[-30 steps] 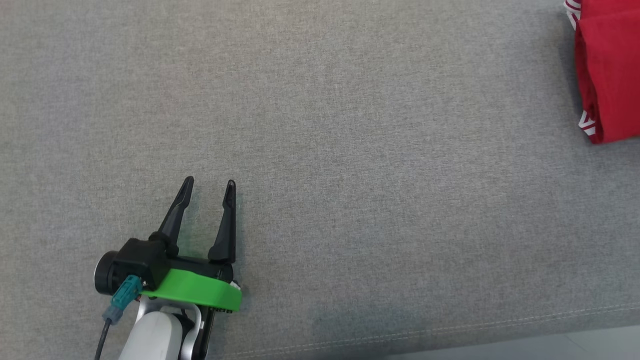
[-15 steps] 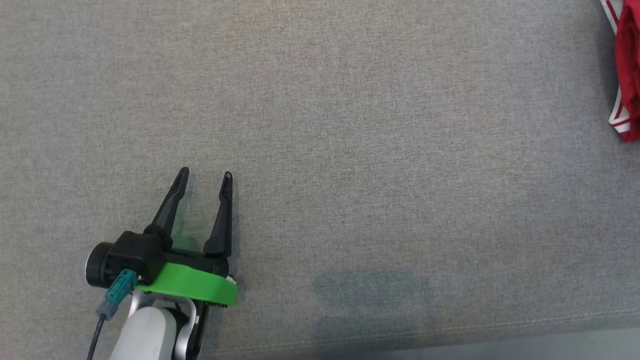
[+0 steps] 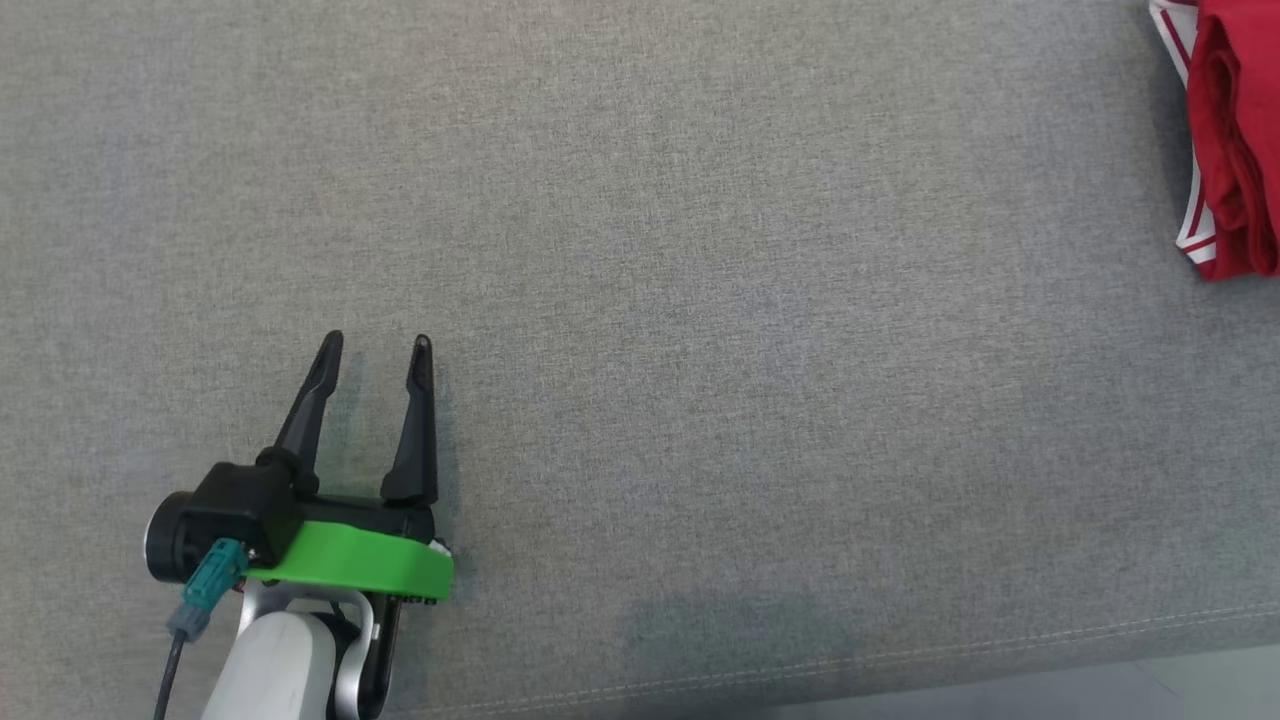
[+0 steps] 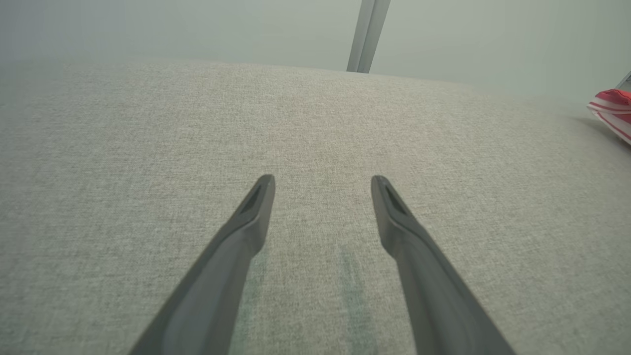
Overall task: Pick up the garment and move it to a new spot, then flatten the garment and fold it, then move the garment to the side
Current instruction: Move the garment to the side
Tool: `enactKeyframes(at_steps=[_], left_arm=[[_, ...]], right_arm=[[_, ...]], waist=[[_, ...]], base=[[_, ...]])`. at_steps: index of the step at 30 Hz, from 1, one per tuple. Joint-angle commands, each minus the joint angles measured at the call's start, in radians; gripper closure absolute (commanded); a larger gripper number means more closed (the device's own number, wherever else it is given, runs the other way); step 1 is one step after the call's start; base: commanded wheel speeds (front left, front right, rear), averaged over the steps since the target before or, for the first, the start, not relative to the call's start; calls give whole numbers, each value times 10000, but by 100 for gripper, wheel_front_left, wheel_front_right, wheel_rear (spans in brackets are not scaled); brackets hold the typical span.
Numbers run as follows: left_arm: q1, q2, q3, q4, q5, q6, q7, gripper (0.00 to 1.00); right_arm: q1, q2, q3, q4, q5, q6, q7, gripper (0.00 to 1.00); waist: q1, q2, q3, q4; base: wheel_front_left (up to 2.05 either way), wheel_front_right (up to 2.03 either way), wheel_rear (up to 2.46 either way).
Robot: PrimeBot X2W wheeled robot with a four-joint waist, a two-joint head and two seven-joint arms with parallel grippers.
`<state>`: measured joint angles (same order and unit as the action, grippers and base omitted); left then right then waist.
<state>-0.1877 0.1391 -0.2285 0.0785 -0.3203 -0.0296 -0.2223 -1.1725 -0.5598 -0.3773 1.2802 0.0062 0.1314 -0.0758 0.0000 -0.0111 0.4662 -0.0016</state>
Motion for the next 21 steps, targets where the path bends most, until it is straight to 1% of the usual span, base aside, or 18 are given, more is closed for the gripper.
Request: enactKeyframes(at_steps=[1, 5, 8, 13, 15, 17, 19, 20, 21], left_arm=[[38, -8, 124, -30, -92, 94, -81, 0], [-56, -50, 432, -70, -266, 288, -182, 0], [-122, -78, 690, -19, -417, 309, -263, 0], [-24, -47, 1069, 235, -551, 510, -355, 0], [114, -33, 1202, 366, -579, 606, -350, 0], [259, 44, 1257, 499, -383, 728, -373, 0], [387, -28, 1310, 601, -385, 814, -393, 0], [387, -28, 1310, 601, -385, 814, -393, 0], [452, -58, 1342, 639, -423, 838, -398, 0]], right_arm=[[-106, 134, 24, -137, -120, -17, -201, 0], [-297, 560, 263, -457, -267, -17, -610, 0], [-422, 850, 602, -644, -83, -17, -883, 0], [-312, 1338, 1662, -1043, 391, -17, -1286, 0], [-46, 1561, 2207, -1265, 676, -17, -1439, 0], [278, 1752, 2761, -1574, 1010, -17, -1581, 0], [712, 1834, 3284, -1986, 1405, -17, -1696, 0], [712, 1834, 3284, -1986, 1405, -17, -1696, 0], [957, 1883, 3509, -2203, 1600, -17, -1743, 0]], waist=[[0, 111, -258, -112], [0, 111, -738, -182], [0, 111, -1182, -184], [0, 111, -2000, -157], [0, 111, -2339, -146], [0, 111, -2682, -121], [0, 111, -3026, -85], [0, 111, -3026, -85], [0, 111, -3182, -67]], base=[[0, 0, 0], [0, 0, 0], [0, 0, 0], [0, 0, 0], [0, 0, 0], [0, 0, 0], [0, 0, 0], [0, 0, 0], [0, 0, 0]])
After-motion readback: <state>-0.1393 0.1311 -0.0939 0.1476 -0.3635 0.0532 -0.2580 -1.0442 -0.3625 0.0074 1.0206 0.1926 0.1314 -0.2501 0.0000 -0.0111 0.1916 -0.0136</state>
